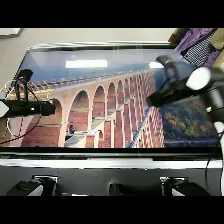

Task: Fold the clothes and pants, and hang the long-sleeved shirts on hangers.

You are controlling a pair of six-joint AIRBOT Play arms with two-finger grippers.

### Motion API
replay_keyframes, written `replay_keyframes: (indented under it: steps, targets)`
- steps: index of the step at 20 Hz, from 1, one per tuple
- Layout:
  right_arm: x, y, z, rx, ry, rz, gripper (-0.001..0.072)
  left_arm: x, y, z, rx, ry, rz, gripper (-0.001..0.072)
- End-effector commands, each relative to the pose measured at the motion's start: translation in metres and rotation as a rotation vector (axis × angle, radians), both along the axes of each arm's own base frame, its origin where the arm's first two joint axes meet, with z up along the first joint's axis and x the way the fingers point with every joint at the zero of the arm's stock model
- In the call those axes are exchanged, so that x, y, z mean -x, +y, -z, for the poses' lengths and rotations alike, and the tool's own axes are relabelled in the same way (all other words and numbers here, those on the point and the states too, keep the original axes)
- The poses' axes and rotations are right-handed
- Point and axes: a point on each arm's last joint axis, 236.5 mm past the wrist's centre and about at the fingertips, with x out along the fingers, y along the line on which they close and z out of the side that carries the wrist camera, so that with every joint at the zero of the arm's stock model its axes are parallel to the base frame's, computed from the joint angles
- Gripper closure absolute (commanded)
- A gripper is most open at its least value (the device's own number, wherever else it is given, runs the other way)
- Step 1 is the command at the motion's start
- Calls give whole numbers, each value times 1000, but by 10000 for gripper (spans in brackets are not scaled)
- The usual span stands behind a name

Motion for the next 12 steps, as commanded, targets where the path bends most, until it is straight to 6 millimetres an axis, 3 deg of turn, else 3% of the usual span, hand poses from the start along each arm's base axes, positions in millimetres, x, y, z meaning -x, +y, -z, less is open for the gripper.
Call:
replay_keyframes:
  steps: [1,4,12]
  targets:
    - [27,17,38,31,100,-58,671,3,15,9,-80,14,5,676]
    - [40,14,41,45,154,-69,671,3,15,9,-79,14,6,676]
    - [39,14,40,45,149,-67,671,3,15,9,-79,14,6,676]
